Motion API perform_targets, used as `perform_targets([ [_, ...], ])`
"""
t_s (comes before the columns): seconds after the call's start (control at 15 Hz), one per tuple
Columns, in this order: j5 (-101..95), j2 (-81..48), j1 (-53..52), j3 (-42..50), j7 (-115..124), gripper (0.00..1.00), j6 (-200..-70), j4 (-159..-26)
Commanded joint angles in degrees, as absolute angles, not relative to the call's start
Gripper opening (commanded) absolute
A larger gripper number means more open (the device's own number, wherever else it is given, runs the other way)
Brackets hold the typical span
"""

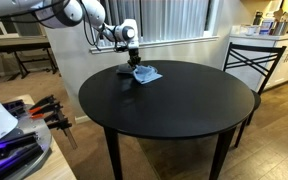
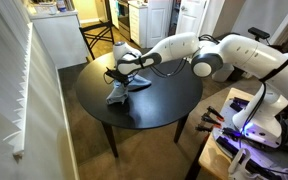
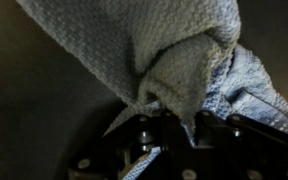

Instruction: Use the blue towel to wipe the table.

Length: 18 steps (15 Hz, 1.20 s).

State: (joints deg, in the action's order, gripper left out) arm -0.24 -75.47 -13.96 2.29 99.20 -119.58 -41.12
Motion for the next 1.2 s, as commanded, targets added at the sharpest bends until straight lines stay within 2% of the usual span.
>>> perform_targets([
  [0.0, 0.5, -80.6, -9.0, 4.2, 102.0, 0.04, -124.5, -35.7],
  [0.53, 0.9, -79.6, 4.0, 8.6, 111.2, 0.04, -130.7, -40.6],
  [0.87, 2.0, -76.5, 9.4, 9.3, 114.9, 0.04, -126.8, -45.8],
  [1.13, 1.7, -72.0, 9.6, 8.4, 112.0, 0.04, -123.5, -53.2],
])
